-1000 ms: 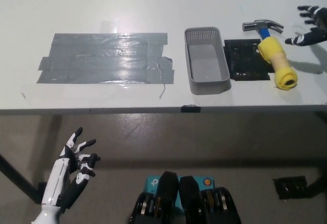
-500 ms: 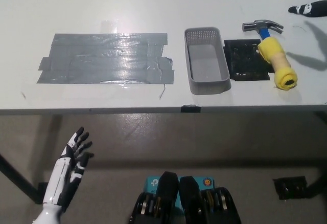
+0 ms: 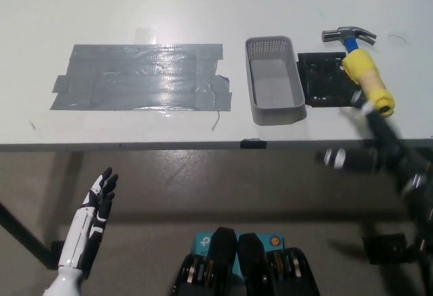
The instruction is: The robot picks the hammer with right hand and hits the black area on the desk and places it back.
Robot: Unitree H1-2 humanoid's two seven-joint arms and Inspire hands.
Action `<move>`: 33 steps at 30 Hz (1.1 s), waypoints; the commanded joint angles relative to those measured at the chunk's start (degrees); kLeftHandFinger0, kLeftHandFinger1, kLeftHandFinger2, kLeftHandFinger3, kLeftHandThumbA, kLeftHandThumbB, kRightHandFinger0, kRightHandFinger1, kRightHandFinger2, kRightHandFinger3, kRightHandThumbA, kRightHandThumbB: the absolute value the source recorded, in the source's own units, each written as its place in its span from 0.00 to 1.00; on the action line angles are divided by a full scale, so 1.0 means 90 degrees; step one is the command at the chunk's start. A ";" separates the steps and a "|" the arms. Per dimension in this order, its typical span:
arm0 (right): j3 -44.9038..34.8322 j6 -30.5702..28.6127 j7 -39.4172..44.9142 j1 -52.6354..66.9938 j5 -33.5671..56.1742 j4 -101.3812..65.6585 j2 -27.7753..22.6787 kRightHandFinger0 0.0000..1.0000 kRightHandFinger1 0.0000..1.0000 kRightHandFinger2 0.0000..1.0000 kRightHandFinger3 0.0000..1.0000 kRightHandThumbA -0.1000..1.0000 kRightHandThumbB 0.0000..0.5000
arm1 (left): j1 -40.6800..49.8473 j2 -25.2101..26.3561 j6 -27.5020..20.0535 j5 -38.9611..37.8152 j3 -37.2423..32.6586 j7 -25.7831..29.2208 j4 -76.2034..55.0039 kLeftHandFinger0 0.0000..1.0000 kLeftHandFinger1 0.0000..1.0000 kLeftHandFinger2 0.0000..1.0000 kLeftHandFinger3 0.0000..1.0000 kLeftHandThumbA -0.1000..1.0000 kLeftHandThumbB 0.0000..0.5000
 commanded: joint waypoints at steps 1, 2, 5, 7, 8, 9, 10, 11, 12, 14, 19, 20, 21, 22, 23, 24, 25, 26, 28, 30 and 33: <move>0.0029 -0.2273 -0.0948 0.1916 0.0609 -0.3615 0.0754 1.00 1.00 1.00 1.00 1.00 0.82 | -0.0313 0.0348 0.0026 -0.0222 -0.0167 -0.0483 -0.0174 1.00 1.00 1.00 1.00 1.00 0.37; -0.0012 -0.2319 -0.0986 0.1959 0.0533 -0.3462 0.0777 1.00 1.00 1.00 1.00 1.00 0.79 | -0.0290 0.0335 -0.0007 -0.0237 -0.0179 -0.0485 -0.0151 1.00 1.00 1.00 1.00 1.00 0.36; -0.0145 -0.2565 -0.1143 0.2010 0.0409 -0.2412 0.0906 1.00 1.00 1.00 1.00 1.00 0.66 | -0.0177 0.0321 -0.0035 -0.0221 -0.0200 -0.0488 -0.0135 1.00 1.00 1.00 1.00 1.00 0.36; -0.0192 -0.2516 -0.1134 0.1988 0.0475 -0.1747 0.0961 1.00 1.00 1.00 1.00 1.00 0.69 | -0.0088 0.0310 -0.0052 -0.0224 -0.0196 -0.0485 -0.0168 1.00 1.00 1.00 1.00 1.00 0.34; -0.0216 -0.2408 -0.1015 0.2026 0.0689 -0.1433 0.0985 1.00 1.00 1.00 1.00 1.00 0.70 | 0.0011 0.0288 -0.0094 -0.0205 -0.0206 -0.0471 -0.0165 1.00 1.00 1.00 1.00 1.00 0.34; -0.0267 -0.2277 -0.0933 0.1957 0.0865 -0.1084 0.1010 1.00 1.00 1.00 1.00 1.00 0.68 | 0.0028 0.0289 -0.0056 -0.0198 -0.0204 -0.0480 -0.0194 1.00 1.00 1.00 1.00 1.00 0.34; -0.0297 -0.1989 -0.0775 0.1955 0.1004 -0.0839 0.0983 1.00 1.00 1.00 1.00 1.00 0.71 | 0.0153 0.0268 -0.0079 -0.0196 -0.0214 -0.0472 -0.0225 1.00 1.00 1.00 1.00 1.00 0.34; -0.0329 -0.1763 -0.0623 0.1916 0.1123 -0.0565 0.0943 1.00 1.00 1.00 1.00 1.00 0.67 | 0.0231 0.0290 -0.0148 -0.0191 -0.0209 -0.0473 -0.0231 1.00 1.00 1.00 1.00 1.00 0.33; -0.0351 -0.1746 -0.0594 0.1956 0.1214 -0.0537 0.0978 1.00 1.00 1.00 1.00 1.00 0.65 | 0.0278 0.0314 -0.0128 -0.0190 -0.0209 -0.0483 -0.0260 1.00 1.00 1.00 1.00 1.00 0.35; -0.0467 -0.1605 -0.0559 0.1983 0.1448 -0.0582 0.1012 1.00 1.00 1.00 1.00 1.00 0.65 | 0.0312 0.0313 -0.0109 -0.0170 -0.0227 -0.0478 -0.0269 1.00 1.00 1.00 1.00 1.00 0.35; -0.0468 -0.1567 -0.0558 0.2109 0.1430 -0.0555 0.0987 1.00 1.00 1.00 1.00 1.00 0.67 | 0.0436 0.0281 -0.0136 -0.0127 -0.0284 -0.0437 -0.0260 1.00 1.00 1.00 1.00 1.00 0.34; -0.0445 -0.1596 -0.0542 0.2137 0.1455 -0.0514 0.0988 1.00 1.00 1.00 1.00 1.00 0.66 | 0.0466 0.0290 -0.0134 -0.0121 -0.0291 -0.0437 -0.0269 1.00 1.00 1.00 1.00 1.00 0.35; -0.0413 -0.1626 -0.0524 0.2157 0.1465 -0.0476 0.0972 1.00 1.00 1.00 1.00 1.00 0.66 | 0.0487 0.0288 -0.0134 -0.0170 -0.0288 -0.0443 -0.0266 1.00 1.00 1.00 1.00 1.00 0.34; -0.0399 -0.1642 -0.0522 0.2172 0.1464 -0.0460 0.0965 1.00 1.00 1.00 1.00 1.00 0.65 | 0.0498 0.0287 -0.0138 -0.0189 -0.0288 -0.0448 -0.0258 1.00 1.00 1.00 1.00 1.00 0.34; -0.0385 -0.1654 -0.0535 0.2164 0.1448 -0.0440 0.0961 1.00 1.00 1.00 1.00 1.00 0.65 | 0.0506 0.0286 -0.0150 -0.0190 -0.0279 -0.0445 -0.0252 1.00 1.00 1.00 1.00 1.00 0.33; -0.0368 -0.1597 -0.0528 0.2198 0.1435 -0.0436 0.0946 1.00 1.00 1.00 1.00 1.00 0.67 | 0.0521 0.0289 -0.0173 -0.0173 -0.0282 -0.0440 -0.0241 1.00 1.00 1.00 1.00 1.00 0.32; -0.0348 -0.1565 -0.0506 0.2205 0.1428 -0.0434 0.0920 1.00 1.00 1.00 1.00 1.00 0.66 | 0.0515 0.0289 -0.0173 -0.0162 -0.0277 -0.0429 -0.0231 1.00 1.00 1.00 1.00 1.00 0.33; -0.0340 -0.1558 -0.0500 0.2245 0.1438 -0.0453 0.0903 1.00 1.00 1.00 1.00 1.00 0.65 | 0.0546 0.0279 -0.0185 -0.0157 -0.0289 -0.0427 -0.0222 1.00 1.00 1.00 1.00 1.00 0.33; -0.0307 -0.1594 -0.0454 0.2220 0.1476 -0.0400 0.0859 1.00 1.00 1.00 1.00 1.00 0.59 | 0.0535 0.0282 -0.0187 -0.0150 -0.0287 -0.0420 -0.0219 1.00 1.00 1.00 1.00 1.00 0.32; -0.0279 -0.1576 -0.0444 0.2192 0.1494 -0.0381 0.0843 1.00 1.00 1.00 1.00 1.00 0.56 | 0.0522 0.0288 -0.0176 -0.0133 -0.0277 -0.0404 -0.0214 1.00 1.00 1.00 1.00 1.00 0.33; -0.0233 -0.1416 -0.0457 0.2174 0.1458 -0.0411 0.0820 1.00 1.00 1.00 1.00 1.00 0.53 | 0.0498 0.0294 -0.0161 -0.0125 -0.0278 -0.0405 -0.0211 1.00 1.00 1.00 1.00 1.00 0.31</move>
